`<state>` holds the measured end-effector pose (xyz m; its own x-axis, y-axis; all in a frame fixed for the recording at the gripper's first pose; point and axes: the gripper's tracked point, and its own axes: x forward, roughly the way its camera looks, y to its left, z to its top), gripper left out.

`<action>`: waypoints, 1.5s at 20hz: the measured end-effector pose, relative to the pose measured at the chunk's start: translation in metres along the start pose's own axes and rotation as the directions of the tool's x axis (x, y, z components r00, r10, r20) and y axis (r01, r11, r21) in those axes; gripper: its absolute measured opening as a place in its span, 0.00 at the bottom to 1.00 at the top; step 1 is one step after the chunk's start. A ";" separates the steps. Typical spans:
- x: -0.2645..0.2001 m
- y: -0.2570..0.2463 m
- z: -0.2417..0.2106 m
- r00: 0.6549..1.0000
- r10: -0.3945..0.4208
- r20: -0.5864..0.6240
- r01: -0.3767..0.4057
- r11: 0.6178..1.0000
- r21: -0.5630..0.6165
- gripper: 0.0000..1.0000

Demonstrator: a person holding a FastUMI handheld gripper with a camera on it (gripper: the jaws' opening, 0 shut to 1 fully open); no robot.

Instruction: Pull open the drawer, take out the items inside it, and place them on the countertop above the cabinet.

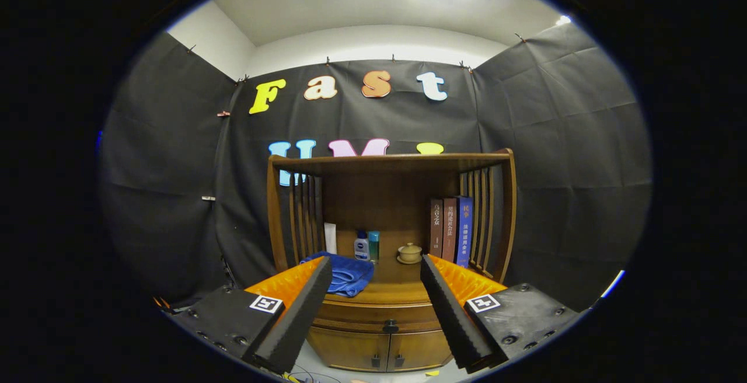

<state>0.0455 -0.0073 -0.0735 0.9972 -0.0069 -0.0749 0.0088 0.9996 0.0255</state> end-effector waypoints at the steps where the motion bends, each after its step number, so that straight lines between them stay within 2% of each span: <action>1: 0.006 0.000 -0.010 1.000 -0.002 -0.006 0.002 1.000 -0.001 0.98; 13: 0.088 -0.012 -0.177 0.983 -0.016 -0.184 0.020 1.000 0.017 0.99; 20: 0.126 -0.030 -0.267 0.955 -0.047 -0.293 0.049 0.999 -0.001 0.99; 24: 0.143 -0.037 -0.302 0.933 -0.056 -0.356 0.063 0.998 0.008 0.99; 26: 0.146 -0.037 -0.316 0.921 -0.052 -0.385 0.067 0.997 0.025 0.96; 27: 0.149 -0.038 -0.321 0.919 -0.051 -0.391 0.068 0.997 0.029 0.87; 30: 0.159 -0.037 -0.332 0.911 -0.043 -0.410 0.062 0.998 0.031 0.76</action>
<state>0.1788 -0.0365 -0.4178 0.8776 -0.0389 -0.4778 0.0726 0.9960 0.0522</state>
